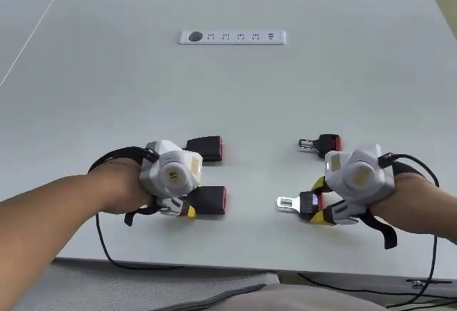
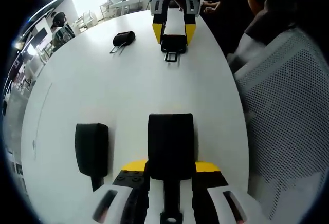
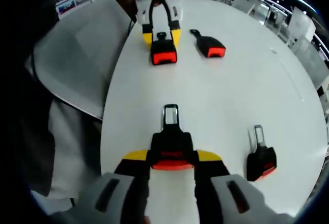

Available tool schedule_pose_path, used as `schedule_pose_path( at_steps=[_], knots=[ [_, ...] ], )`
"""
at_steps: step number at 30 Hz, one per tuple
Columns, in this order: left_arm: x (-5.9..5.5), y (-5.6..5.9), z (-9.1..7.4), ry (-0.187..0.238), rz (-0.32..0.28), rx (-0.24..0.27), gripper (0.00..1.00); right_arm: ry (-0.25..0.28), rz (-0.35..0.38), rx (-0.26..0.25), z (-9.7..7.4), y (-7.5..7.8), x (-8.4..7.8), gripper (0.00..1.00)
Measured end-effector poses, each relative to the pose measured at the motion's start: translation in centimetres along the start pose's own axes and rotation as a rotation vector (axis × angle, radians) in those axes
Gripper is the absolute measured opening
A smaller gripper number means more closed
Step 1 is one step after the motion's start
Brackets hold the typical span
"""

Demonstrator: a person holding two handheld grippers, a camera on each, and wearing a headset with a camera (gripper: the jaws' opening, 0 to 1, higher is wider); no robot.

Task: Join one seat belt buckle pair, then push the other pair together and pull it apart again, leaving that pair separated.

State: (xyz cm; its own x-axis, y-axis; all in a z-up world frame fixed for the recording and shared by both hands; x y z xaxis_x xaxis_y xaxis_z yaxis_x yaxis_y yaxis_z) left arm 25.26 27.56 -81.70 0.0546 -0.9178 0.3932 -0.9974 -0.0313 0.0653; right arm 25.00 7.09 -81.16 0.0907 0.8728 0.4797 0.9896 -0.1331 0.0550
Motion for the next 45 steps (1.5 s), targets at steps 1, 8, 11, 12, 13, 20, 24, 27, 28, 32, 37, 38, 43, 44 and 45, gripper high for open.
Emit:
schedule_pose_path(
  at_steps=[1, 8, 11, 12, 13, 20, 24, 27, 28, 32, 37, 38, 43, 44, 45],
  knots=[
    [-0.1, 0.0, 0.0, 0.007, -0.001, -0.004, 0.32, 0.002, 0.001, -0.003, 0.2, 0.0, 0.2, 0.33],
    [-0.1, 0.0, 0.0, 0.014, -0.011, -0.019, 0.32, 0.030, 0.013, -0.006, 1.4, -0.4, 2.9, 0.33],
    [-0.1, 0.0, 0.1, 0.009, -0.007, -0.024, 0.32, 0.042, 0.011, -0.002, 2.0, -0.6, 3.8, 0.33],
    [-0.1, 0.0, 0.1, 0.003, -0.002, -0.024, 0.32, 0.046, 0.011, -0.001, 2.1, -0.6, 4.1, 0.33],
    [-0.1, 0.1, 0.1, 0.001, -0.004, -0.024, 0.32, 0.050, 0.011, -0.002, 2.3, -0.7, 4.5, 0.33],
    [-0.1, 0.1, 0.0, -0.006, -0.006, -0.021, 0.32, 0.092, 0.045, -0.005, 3.3, -1.2, 6.5, 0.33],
    [-0.1, 0.0, 0.1, -0.011, -0.005, -0.023, 0.32, 0.100, 0.027, -0.008, 3.9, -1.3, 7.5, 0.33],
    [-0.1, 0.0, 0.1, -0.013, -0.005, -0.023, 0.32, 0.104, 0.018, -0.005, 4.3, -1.3, 7.9, 0.33],
    [-0.1, 0.0, 0.1, -0.015, -0.005, -0.023, 0.32, 0.103, 0.013, -0.004, 4.4, -1.3, 8.1, 0.33],
    [-0.1, 0.0, 0.1, -0.024, 0.003, -0.024, 0.32, 0.096, -0.002, 0.001, 4.4, -1.4, 8.3, 0.32],
    [-0.1, 0.0, 0.1, -0.028, 0.007, -0.026, 0.32, 0.094, -0.007, 0.009, 4.4, -1.4, 8.3, 0.32],
    [-0.1, 0.0, 0.1, -0.030, 0.008, -0.027, 0.32, 0.090, -0.010, 0.009, 4.4, -1.3, 8.4, 0.32],
    [-0.1, 0.1, 0.1, -0.038, 0.011, -0.027, 0.32, 0.087, -0.019, 0.013, 4.4, -1.3, 8.4, 0.32],
    [-0.1, 0.1, 0.1, -0.039, 0.010, -0.027, 0.32, 0.086, -0.020, 0.013, 4.4, -1.2, 8.4, 0.32],
    [-0.1, 0.1, 0.1, -0.040, 0.010, -0.028, 0.32, 0.085, -0.020, 0.014, 4.4, -1.2, 8.4, 0.32]
  ],
)
Point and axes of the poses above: the centre of the closed fingertips' face, and the gripper's own axes: z roughly forward along the fingers, y roughly to its right, x roughly out of its top, the point moved 1 cm from there along -z, roughly backward along the fingers, and after that the axes turned 5 degrees about -x, right-handed, at the moved point
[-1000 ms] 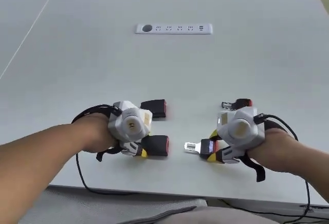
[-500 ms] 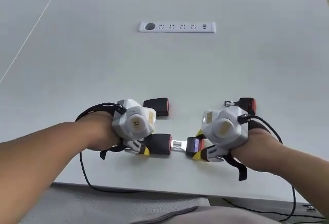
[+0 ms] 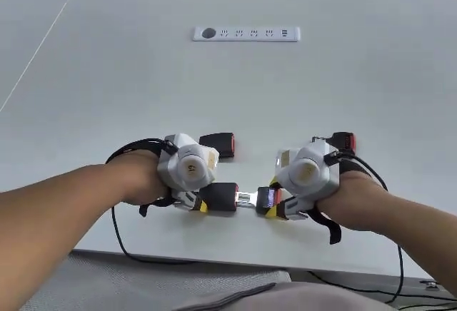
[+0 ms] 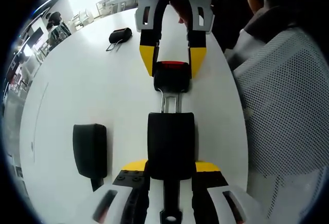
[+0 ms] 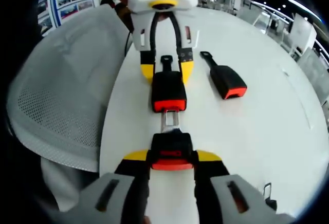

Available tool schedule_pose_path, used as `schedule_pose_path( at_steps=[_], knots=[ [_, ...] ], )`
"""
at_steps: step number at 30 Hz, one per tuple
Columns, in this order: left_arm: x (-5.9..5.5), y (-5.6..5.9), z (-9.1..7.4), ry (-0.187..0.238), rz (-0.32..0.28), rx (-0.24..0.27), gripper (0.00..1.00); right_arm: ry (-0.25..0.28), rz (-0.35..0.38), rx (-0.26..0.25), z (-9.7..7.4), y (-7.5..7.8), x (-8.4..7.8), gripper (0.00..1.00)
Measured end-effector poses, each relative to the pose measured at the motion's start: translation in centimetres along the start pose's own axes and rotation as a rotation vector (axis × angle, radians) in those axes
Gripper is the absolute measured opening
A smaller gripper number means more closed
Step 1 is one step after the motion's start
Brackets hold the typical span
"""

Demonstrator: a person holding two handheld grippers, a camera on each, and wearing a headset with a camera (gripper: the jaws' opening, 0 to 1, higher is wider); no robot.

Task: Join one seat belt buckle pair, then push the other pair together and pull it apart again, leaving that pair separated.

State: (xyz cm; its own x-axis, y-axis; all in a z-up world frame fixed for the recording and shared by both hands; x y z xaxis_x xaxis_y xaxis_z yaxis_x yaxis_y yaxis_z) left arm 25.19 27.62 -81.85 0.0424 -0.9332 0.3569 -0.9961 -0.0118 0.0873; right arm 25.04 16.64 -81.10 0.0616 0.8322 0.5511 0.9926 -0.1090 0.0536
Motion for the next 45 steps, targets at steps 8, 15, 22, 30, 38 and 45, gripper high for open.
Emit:
schedule_pose_path(
  at_steps=[8, 15, 22, 30, 38, 45],
  knots=[
    [0.0, 0.0, 0.0, -0.013, 0.003, 0.002, 0.32, 0.002, -0.011, -0.004, 0.0, 0.1, 0.0, 0.32],
    [0.0, 0.0, 0.1, -0.008, 0.001, 0.001, 0.32, -0.005, -0.018, -0.003, 0.0, 0.1, 0.0, 0.32],
    [0.0, 0.0, 0.1, -0.013, 0.006, -0.001, 0.32, 0.012, -0.029, -0.001, 0.6, -0.4, 1.0, 0.32],
    [0.0, 0.0, 0.1, -0.013, -0.001, 0.003, 0.32, 0.004, -0.027, -0.007, 0.8, -0.4, 1.1, 0.31],
    [0.1, 0.0, 0.1, -0.031, 0.001, 0.005, 0.31, 0.001, -0.042, -0.012, 0.9, -0.3, 1.4, 0.29],
    [0.1, 0.0, 0.1, -0.031, -0.002, 0.006, 0.31, 0.009, -0.049, -0.004, 1.2, -0.3, 2.1, 0.29]
  ],
)
Point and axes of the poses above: the centre of the closed fingertips' face, and the gripper's own axes: z roughly forward along the fingers, y roughly to its right, x roughly out of its top, the point moved 1 cm from there along -z, roughly backward along the fingers, and after that the axes turned 5 degrees about -x, right-handed, at the moved point
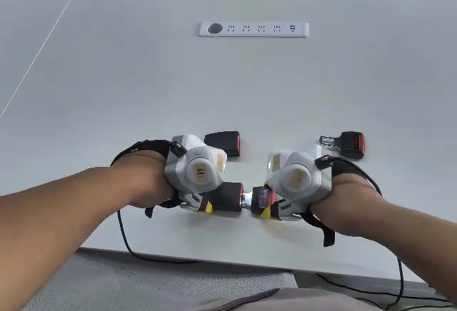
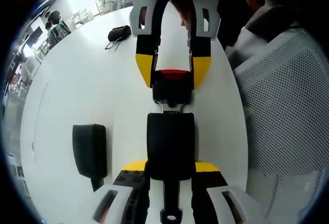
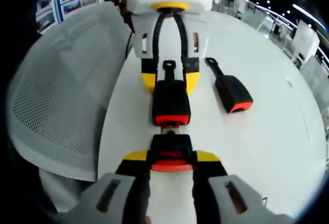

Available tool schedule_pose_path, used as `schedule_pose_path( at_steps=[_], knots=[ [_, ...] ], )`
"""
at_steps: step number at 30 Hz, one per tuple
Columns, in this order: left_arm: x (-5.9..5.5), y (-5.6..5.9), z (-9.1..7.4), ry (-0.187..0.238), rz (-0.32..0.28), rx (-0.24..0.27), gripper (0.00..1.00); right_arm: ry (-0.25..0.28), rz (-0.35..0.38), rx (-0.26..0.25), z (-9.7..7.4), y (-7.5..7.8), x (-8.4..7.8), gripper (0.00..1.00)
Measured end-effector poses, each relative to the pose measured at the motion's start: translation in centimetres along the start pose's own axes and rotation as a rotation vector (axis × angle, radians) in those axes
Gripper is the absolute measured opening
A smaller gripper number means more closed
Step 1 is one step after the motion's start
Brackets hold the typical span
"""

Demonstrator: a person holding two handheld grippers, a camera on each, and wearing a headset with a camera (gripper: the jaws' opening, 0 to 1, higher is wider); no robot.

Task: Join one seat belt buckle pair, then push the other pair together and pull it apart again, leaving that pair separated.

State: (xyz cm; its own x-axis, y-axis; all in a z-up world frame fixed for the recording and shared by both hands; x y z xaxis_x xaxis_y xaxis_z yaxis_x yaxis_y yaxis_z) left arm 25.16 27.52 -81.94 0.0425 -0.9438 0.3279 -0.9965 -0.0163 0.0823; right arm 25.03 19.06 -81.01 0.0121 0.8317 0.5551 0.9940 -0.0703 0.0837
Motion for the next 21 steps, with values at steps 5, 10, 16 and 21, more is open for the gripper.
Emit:
schedule_pose_path(
  at_steps=[5, 10, 16, 21],
  knots=[
    [-0.06, 0.02, 0.01, -0.008, 0.007, -0.002, 0.31, 0.005, 0.004, 0.004, 0.52, 0.03, 0.53, 0.29],
    [-0.17, 0.01, -0.05, -0.001, 0.012, -0.003, 0.31, 0.002, 0.027, -0.003, 0.42, -0.07, 0.91, 0.28],
    [-0.15, 0.11, -0.09, 0.004, 0.014, -0.003, 0.31, 0.004, 0.021, 0.005, 0.71, -0.14, 0.57, 0.29],
    [-0.19, 0.17, -0.15, -0.003, 0.011, 0.000, 0.32, 0.014, -0.009, 0.013, 0.44, -0.04, 0.40, 0.30]
  ],
)
Point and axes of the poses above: the centre of the closed fingertips' face, and the gripper's own axes: z roughly forward along the fingers, y roughly to its right, x roughly out of its top, the point moved 1 cm from there along -z, roughly backward along the fingers, and after that the axes turned 5 degrees about -x, right-handed, at the moved point
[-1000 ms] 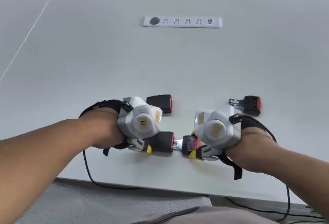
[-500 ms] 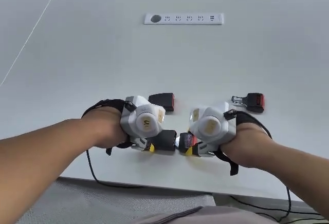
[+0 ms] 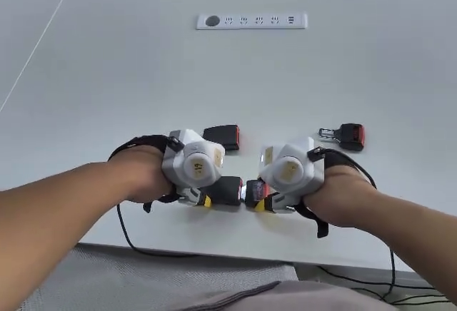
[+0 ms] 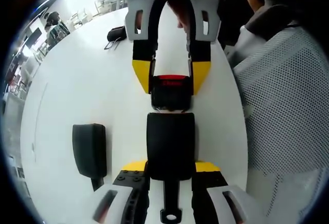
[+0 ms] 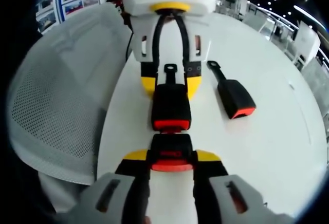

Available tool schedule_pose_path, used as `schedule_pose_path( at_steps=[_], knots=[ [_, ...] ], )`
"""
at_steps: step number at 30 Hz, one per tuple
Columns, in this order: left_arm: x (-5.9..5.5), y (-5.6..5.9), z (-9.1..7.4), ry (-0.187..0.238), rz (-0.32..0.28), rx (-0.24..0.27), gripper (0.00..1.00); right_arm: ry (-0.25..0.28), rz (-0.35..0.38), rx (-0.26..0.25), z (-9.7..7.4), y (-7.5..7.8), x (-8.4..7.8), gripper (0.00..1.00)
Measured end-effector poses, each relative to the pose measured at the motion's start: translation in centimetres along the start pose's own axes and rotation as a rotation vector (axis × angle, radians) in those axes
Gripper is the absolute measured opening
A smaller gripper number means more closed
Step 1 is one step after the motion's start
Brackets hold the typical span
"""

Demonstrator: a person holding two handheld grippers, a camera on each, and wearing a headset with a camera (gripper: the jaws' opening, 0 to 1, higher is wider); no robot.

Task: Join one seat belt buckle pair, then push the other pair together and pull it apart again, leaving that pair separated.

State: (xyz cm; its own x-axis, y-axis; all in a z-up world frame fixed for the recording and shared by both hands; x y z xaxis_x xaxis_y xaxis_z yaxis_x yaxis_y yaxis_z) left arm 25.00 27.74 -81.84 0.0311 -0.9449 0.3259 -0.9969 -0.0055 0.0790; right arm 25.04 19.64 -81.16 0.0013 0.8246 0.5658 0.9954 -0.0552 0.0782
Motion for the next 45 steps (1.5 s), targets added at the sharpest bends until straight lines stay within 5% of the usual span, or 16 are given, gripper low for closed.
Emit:
schedule_pose_path(
  at_steps=[16, 27, 36, 45],
  knots=[
    [-0.1, -0.2, -0.2, 0.050, -0.038, 0.010, 0.33, 0.005, 0.007, -0.008, -0.1, 0.0, -0.1, 0.33],
    [-0.2, -0.6, -0.2, 0.014, -0.097, 0.046, 0.37, -0.030, -0.042, -0.018, 0.0, 0.0, -0.3, 0.34],
    [1.2, -0.6, -2.8, 0.022, -0.069, 0.081, 0.39, -0.010, -0.021, -0.027, -1.7, -0.2, 0.8, 0.32],
    [2.8, -3.2, -4.3, 0.092, -0.072, 0.149, 0.41, 0.026, -0.023, -0.057, -3.1, 1.0, 1.2, 0.31]
  ],
)
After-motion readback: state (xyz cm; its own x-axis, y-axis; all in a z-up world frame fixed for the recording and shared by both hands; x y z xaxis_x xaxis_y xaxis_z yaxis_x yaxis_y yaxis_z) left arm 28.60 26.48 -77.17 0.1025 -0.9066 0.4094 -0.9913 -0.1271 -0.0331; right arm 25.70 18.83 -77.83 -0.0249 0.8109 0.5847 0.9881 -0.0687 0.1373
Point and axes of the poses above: the centre of the closed fingertips' face, and the gripper's own axes: z roughly forward along the fingers, y roughly to its right, x roughly out of its top, the point moved 1 cm from there along -z, roughly backward along the fingers, and after that the axes turned 5 degrees about -x, right-handed, at the moved point
